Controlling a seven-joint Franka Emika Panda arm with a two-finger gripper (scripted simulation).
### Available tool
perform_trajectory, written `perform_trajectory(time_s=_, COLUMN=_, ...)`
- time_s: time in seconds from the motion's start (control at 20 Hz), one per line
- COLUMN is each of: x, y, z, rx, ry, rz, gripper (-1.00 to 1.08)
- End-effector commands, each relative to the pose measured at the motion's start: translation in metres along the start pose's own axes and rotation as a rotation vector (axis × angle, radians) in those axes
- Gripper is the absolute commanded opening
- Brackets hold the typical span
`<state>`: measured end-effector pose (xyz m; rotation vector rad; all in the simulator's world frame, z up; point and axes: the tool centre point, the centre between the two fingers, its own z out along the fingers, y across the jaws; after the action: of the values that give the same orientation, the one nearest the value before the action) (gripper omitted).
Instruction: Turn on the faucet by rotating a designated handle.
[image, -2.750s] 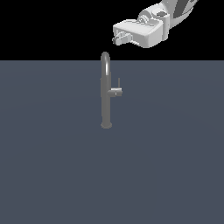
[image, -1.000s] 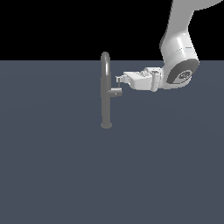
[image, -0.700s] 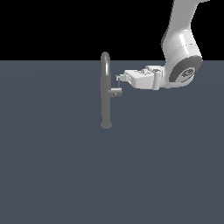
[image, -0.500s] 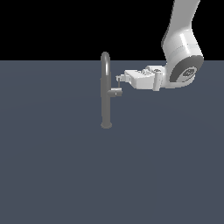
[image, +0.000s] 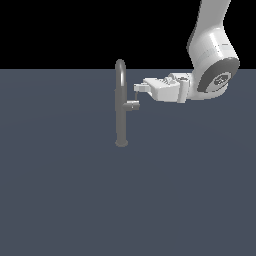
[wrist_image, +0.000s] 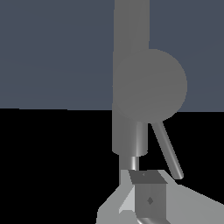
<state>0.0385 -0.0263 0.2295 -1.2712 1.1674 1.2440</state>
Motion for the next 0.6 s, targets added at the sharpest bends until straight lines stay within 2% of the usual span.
perform_trajectory(time_s=0.0, x=0.003, y=0.006, z=0.000, rx=-0.002, ry=-0.002, rz=0.005, gripper=-1.00)
perform_trajectory(time_s=0.4, x=0.016, y=0.035, z=0.000, rx=-0.006, ry=-0.006, rz=0.016, gripper=-1.00)
perform_trajectory(time_s=0.5, x=0.006, y=0.027, z=0.000, rx=-0.005, ry=-0.002, rz=-0.006, gripper=-1.00)
perform_trajectory(time_s=0.55, x=0.011, y=0.030, z=0.000, rx=-0.005, ry=-0.002, rz=-0.002, gripper=-1.00)
